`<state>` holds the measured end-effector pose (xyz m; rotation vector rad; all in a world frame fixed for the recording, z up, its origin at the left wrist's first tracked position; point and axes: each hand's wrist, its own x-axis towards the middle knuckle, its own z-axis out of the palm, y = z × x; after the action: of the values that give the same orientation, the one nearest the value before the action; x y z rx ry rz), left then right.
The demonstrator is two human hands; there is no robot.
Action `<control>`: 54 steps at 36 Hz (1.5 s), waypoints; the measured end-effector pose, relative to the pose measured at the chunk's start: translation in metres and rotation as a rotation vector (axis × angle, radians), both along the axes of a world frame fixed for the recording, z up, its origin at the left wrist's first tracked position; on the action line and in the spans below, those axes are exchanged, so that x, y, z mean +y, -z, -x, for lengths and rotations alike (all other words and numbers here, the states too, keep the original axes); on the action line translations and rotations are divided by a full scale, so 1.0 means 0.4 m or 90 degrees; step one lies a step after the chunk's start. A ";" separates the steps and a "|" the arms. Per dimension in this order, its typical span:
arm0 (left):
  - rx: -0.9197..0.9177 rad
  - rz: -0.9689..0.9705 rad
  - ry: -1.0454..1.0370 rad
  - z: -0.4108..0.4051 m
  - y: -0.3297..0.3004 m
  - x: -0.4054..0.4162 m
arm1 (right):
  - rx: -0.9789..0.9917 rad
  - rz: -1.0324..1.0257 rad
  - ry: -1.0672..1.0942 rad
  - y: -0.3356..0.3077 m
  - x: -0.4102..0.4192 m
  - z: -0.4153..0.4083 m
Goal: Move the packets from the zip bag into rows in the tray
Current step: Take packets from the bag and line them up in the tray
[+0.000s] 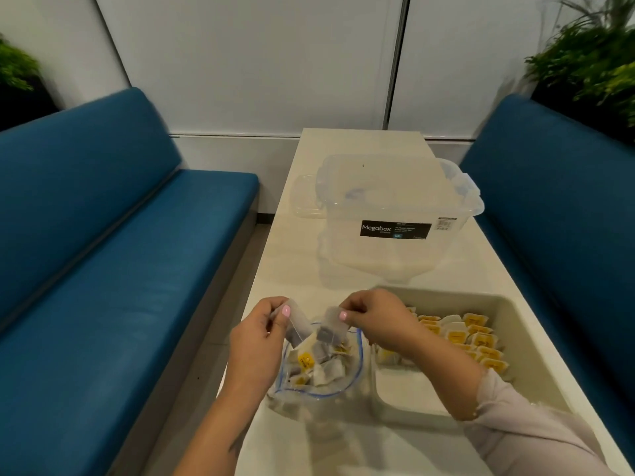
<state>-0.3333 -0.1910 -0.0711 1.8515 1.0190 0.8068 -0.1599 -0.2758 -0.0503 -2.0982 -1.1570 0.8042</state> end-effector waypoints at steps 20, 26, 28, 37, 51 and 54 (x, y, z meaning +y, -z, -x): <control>-0.073 0.515 0.273 -0.124 -0.096 -0.092 | 0.189 -0.265 -0.063 -0.142 -0.102 -0.057; -0.143 0.660 0.348 -0.143 -0.088 -0.112 | 0.207 -0.234 -0.060 -0.122 -0.132 -0.088; -0.157 0.657 0.340 -0.152 -0.082 -0.119 | 0.214 -0.236 -0.054 -0.117 -0.141 -0.100; -0.187 0.508 0.235 -0.201 -0.058 -0.148 | 0.206 -0.216 0.030 -0.121 -0.184 -0.135; -0.102 0.283 0.199 -0.271 -0.009 -0.187 | 0.029 -0.144 0.127 -0.104 -0.270 -0.194; -0.089 0.229 0.199 -0.265 0.015 -0.169 | -0.043 -0.086 0.133 -0.084 -0.289 -0.213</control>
<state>-0.2272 -0.2585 -0.0773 1.5680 0.7083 0.5181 -0.0747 -0.3915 -0.0165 -2.1034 -0.9774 0.5467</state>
